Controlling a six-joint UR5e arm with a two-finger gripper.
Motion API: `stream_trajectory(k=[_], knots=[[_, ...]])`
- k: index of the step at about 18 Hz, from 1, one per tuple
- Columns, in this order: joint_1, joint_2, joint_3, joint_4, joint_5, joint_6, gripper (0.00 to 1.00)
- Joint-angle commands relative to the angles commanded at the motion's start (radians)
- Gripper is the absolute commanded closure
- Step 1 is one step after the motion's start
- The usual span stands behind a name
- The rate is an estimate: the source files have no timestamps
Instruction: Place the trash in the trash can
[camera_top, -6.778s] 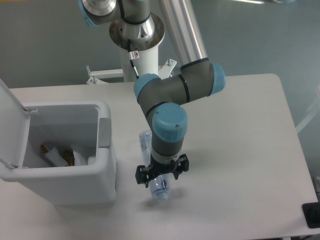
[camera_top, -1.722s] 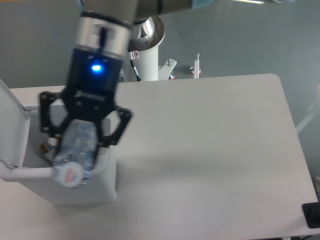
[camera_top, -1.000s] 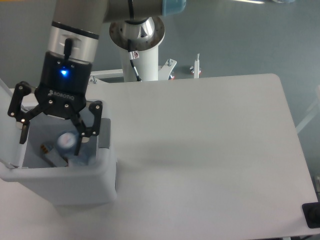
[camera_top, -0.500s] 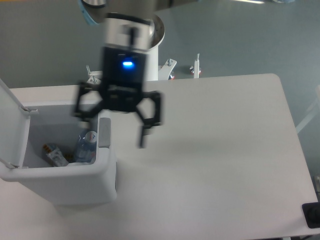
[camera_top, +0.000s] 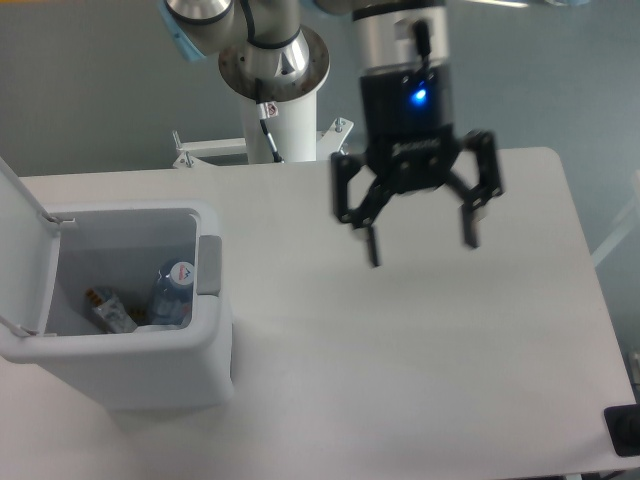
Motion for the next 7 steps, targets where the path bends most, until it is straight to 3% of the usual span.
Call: stream_trajectory(k=[3,7], knots=[[-0.005,0.018,0.001,-0.117,0.106,0.172,0.0],[0.003,0.041,-0.014,-0.188,0.12,0.229,0.0]])
